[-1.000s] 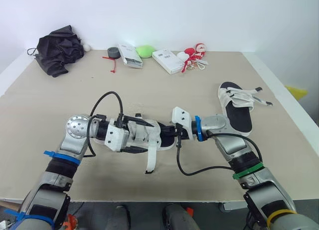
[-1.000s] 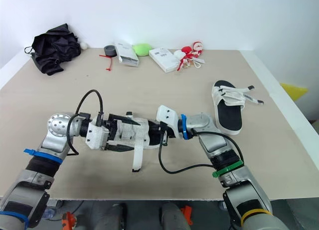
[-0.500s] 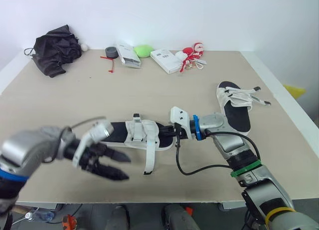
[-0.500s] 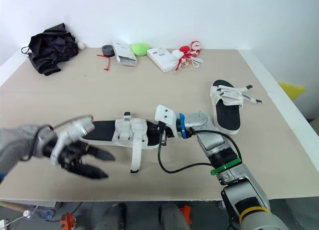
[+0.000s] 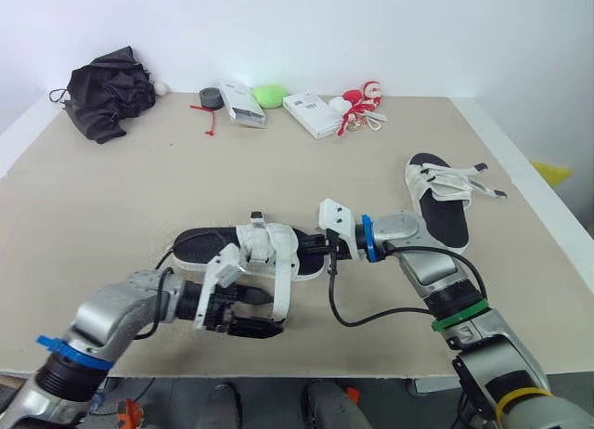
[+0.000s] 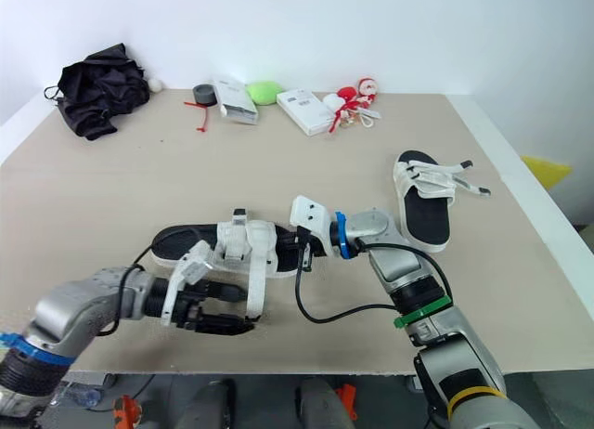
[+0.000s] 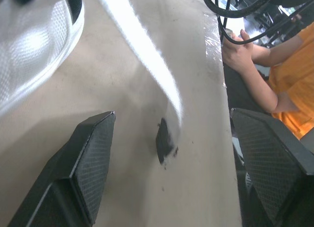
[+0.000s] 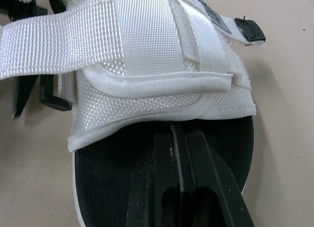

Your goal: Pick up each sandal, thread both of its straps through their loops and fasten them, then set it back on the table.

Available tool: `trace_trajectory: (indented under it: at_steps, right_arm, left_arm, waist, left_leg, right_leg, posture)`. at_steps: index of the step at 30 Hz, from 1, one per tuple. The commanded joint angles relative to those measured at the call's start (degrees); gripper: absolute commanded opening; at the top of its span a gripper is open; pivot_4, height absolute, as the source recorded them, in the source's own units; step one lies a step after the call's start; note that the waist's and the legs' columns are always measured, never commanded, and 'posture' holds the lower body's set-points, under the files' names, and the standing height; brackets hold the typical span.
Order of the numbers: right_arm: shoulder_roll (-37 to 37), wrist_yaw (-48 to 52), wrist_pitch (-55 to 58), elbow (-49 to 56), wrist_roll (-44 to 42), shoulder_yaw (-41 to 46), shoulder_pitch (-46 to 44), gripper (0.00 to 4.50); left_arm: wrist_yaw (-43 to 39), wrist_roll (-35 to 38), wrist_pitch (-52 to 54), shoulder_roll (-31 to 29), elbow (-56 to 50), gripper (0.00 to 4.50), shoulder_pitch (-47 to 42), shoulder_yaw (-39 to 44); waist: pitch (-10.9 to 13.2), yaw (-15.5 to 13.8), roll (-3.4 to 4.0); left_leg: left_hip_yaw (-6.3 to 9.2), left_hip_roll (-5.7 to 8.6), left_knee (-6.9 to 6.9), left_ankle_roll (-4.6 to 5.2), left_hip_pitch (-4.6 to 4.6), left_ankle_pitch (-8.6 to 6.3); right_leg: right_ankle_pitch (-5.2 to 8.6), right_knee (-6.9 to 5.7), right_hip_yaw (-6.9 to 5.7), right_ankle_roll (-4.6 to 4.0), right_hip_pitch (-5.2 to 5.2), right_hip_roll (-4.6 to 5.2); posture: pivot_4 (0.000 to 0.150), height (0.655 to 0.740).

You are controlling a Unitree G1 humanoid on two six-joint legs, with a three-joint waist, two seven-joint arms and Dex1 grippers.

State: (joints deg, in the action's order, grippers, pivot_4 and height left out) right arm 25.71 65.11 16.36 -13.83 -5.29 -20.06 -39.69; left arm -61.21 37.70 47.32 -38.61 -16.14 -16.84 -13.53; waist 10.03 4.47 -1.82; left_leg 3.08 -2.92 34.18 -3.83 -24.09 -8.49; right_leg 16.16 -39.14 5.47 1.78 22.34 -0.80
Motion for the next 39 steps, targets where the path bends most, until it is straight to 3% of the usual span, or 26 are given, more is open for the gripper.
trace_trajectory:
  at_steps: [1, 2, 3, 5, 7, 10, 12, 14, 22, 29, 33, 35, 39]
  right_arm:
    - [0.75, 1.23, 2.61, -1.35, 2.63, -3.41, 2.34, 0.0]
    - [0.73, 1.2, 2.7, -1.37, 2.64, -3.44, 2.25, 0.0]
    - [0.81, 1.18, 2.8, -1.23, 2.67, -3.46, 2.25, 0.0]
    - [0.94, 1.14, 3.04, -0.9, 2.66, -3.43, 2.26, 0.0]
    - [1.05, 1.05, 3.13, -0.72, 2.68, -3.34, 2.3, 0.0]
    - [1.32, 0.84, 3.41, -0.11, 2.67, -3.2, 2.68, 0.0]
    - [1.63, 0.8, 3.71, 0.65, 2.55, -3.1, 3.1, 0.0]
    - [1.68, 0.61, 3.81, 0.64, 2.61, -3.07, 3.14, 0.0]
    - [1.73, 0.01, 4.07, 1.0, 2.77, -3.05, 3.39, 0.0]
    - [1.89, -0.29, 3.89, 1.0, 2.76, -2.88, 3.47, 0.0]
    - [1.32, -0.84, 3.47, 0.06, 2.9, -2.88, 2.98, 0.0]
    - [1.02, -1.01, 3.34, -0.31, 2.95, -2.88, 2.76, 0.0]
    - [0.36, -1.44, 3.03, -0.98, 2.99, -2.86, 2.38, 0.0]
  left_arm:
    - [0.23, -0.14, -0.59, 3.67, 1.37, 3.87, -2.66, -0.97]
    - [-0.14, -0.3, -0.61, 3.89, 1.7, 3.87, -2.81, -0.91]
    - [-0.48, -0.12, -0.23, 4.12, 2.06, 3.49, -2.9, -0.72]
    - [-1.01, 0.04, 0.15, 4.32, 2.6, 3.19, -3.08, -0.72]
    - [-1.64, 0.29, 0.51, 4.34, 2.73, 2.21, -3.32, -1.03]
    - [-2.99, 0.87, 1.33, 4.13, 3.0, 1.1, -4.04, -1.15]
    - [-4.07, 1.33, 2.26, 3.44, 3.17, 0.42, -4.65, -1.11]
    - [-4.97, 1.77, 3.19, 2.87, 3.33, 0.03, -5.15, -0.98]
    - [-5.02, 4.34, 8.72, 2.3, 4.87, 0.03, -8.25, 1.51]
    - [-3.58, 18.99, 27.9, 3.53, 12.64, 0.03, -19.82, 11.53]
    - [3.79, 23.52, 34.34, 9.38, 23.56, 0.03, -30.37, 19.63]
    - [5.49, 23.21, 35.57, 10.45, 25.81, 0.03, -32.09, 20.56]
    - [9.04, 15.8, 32.44, 11.43, 30.74, 0.03, -34.48, 16.63]
  waist:
    - [0.0, -0.1, 0.01]
    - [0.0, -0.1, 0.0]
    - [0.0, -0.09, 0.0]
    - [0.0, -0.09, 0.0]
    - [0.0, -0.09, 0.01]
    - [0.0, -0.1, 0.01]
    - [0.0, -0.11, 0.01]
    - [0.0, -0.13, 0.01]
    - [0.0, -0.13, 0.01]
    - [0.01, -0.13, -0.01]
    - [0.01, -0.13, 0.03]
    - [0.03, -0.17, -0.05]
    - [0.03, 0.16, -0.02]
  left_leg:
    - [0.01, 0.0, 0.0, 0.0, 0.0, 0.0]
    - [0.02, 0.03, 0.01, 0.01, 0.0, 0.0]
    - [-0.01, 0.05, 0.04, 0.01, -0.02, 0.0]
    - [-0.01, 0.05, 0.03, 0.01, -0.02, 0.0]
    - [0.01, 0.05, 0.03, 0.01, -0.02, -0.01]
    - [0.02, 0.05, 0.03, 0.01, -0.02, -0.01]
    - [0.01, 0.05, 0.03, 0.01, -0.03, -0.01]
    - [0.01, 0.06, 0.03, 0.01, -0.03, -0.01]
    - [0.03, 0.08, 0.03, 0.01, -0.05, -0.09]
    - [0.05, 0.09, 0.04, 0.01, -0.06, -0.09]
    - [0.14, 0.1, 0.1, 0.01, -0.12, -0.09]
    - [0.17, 0.14, 0.12, 0.01, -0.11, -0.09]
    - [0.18, 0.14, 0.18, 0.0, -0.1, -0.09]
  right_leg:
    - [0.01, 0.0, -0.01, 0.01, 0.0, 0.0]
    - [0.02, 0.0, -0.02, 0.02, -0.02, 0.02]
    - [0.01, 0.0, 0.03, 0.04, -0.02, 0.03]
    - [0.01, 0.0, 0.02, 0.04, -0.02, 0.03]
    - [0.01, 0.0, 0.0, 0.05, -0.02, 0.02]
    - [0.02, 0.0, 0.0, 0.05, -0.02, 0.03]
    - [0.02, 0.0, 0.0, 0.05, -0.02, 0.04]
    - [0.03, 0.0, -0.01, 0.07, -0.02, 0.04]
    - [0.11, 0.0, -0.02, 0.12, -0.02, 0.05]
    - [0.11, 0.0, -0.05, 0.12, -0.03, 0.06]
    - [0.11, 0.01, -0.17, 0.13, -0.05, 0.05]
    - [0.12, 0.0, -0.2, 0.17, -0.08, 0.08]
    - [0.08, 0.0, -0.18, 0.18, -0.12, 0.08]
  posture:
    - [0.15, 0.738]
    - [0.15, 0.738]
    - [0.15, 0.738]
    - [0.15, 0.738]
    - [0.15, 0.738]
    - [0.15, 0.738]
    - [0.15, 0.738]
    - [0.15, 0.738]
    - [0.15, 0.738]
    - [0.15, 0.738]
    - [0.15, 0.738]
    - [0.15, 0.738]
    - [0.15, 0.738]
